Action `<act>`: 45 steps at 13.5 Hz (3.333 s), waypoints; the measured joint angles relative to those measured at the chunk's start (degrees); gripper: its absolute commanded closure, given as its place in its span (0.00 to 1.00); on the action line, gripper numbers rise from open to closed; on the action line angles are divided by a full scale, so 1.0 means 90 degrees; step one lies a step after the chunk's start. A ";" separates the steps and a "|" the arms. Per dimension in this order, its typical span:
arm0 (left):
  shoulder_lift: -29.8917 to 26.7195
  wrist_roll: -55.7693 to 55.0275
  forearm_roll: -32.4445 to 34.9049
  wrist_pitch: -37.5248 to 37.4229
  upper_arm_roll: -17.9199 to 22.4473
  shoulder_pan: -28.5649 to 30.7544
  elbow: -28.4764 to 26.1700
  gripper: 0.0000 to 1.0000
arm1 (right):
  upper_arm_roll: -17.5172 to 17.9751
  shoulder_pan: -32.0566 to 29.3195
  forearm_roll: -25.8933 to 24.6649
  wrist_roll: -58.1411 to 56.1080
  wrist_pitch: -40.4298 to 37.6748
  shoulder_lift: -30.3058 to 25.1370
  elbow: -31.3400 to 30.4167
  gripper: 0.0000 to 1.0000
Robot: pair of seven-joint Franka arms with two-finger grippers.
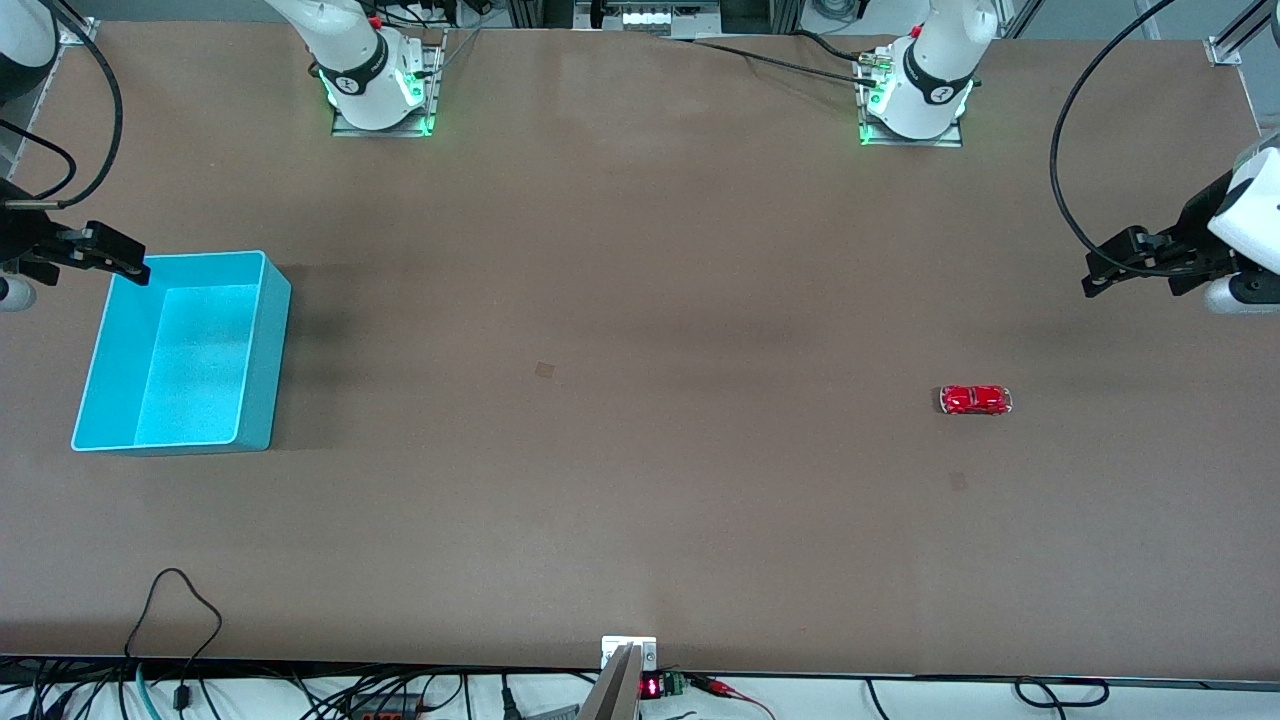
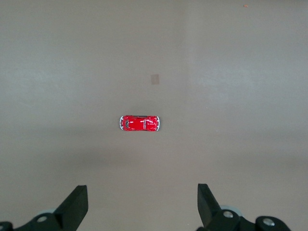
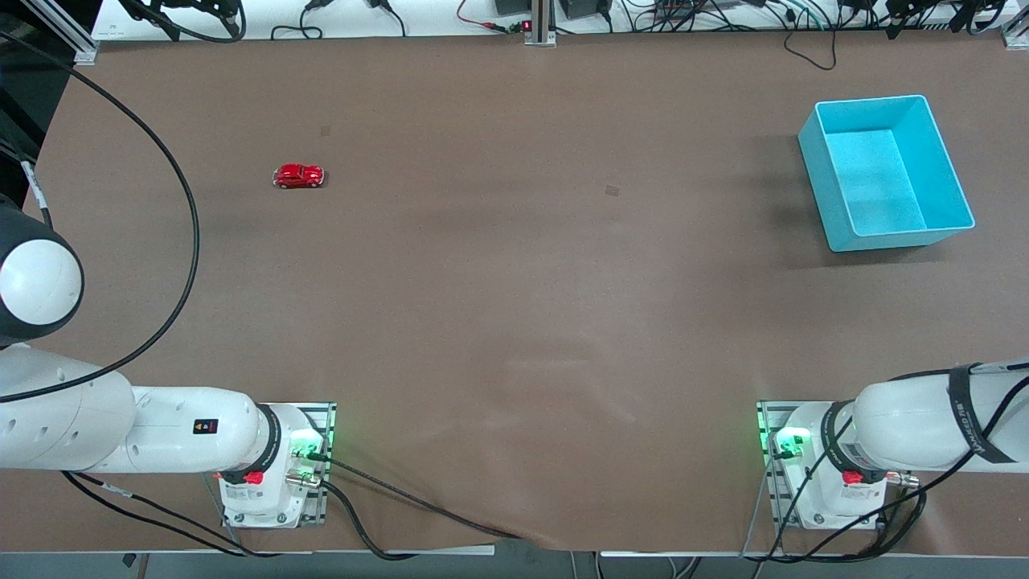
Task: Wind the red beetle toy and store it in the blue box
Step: 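Lower the left gripper over the red beetle car, then close the left gripper on the red beetle car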
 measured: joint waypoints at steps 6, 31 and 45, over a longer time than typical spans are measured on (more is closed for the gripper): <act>0.0366 -0.0002 0.0007 -0.0345 -0.0496 -0.0167 -0.0035 0.00 | -0.0027 -0.0043 0.0000 0.0008 -0.0001 0.0122 -0.0030 0.00; 0.1958 0.9435 0.0688 0.4320 -0.0560 0.0733 -0.2863 0.00 | -0.0054 -0.0181 -0.0147 -0.0031 -0.0493 0.0913 -0.0047 0.00; 0.2553 0.9969 0.0692 0.5920 -0.0560 0.0962 -0.3332 0.06 | -0.0060 -0.0316 -0.0145 -0.0031 -0.0553 0.0934 -0.0046 0.00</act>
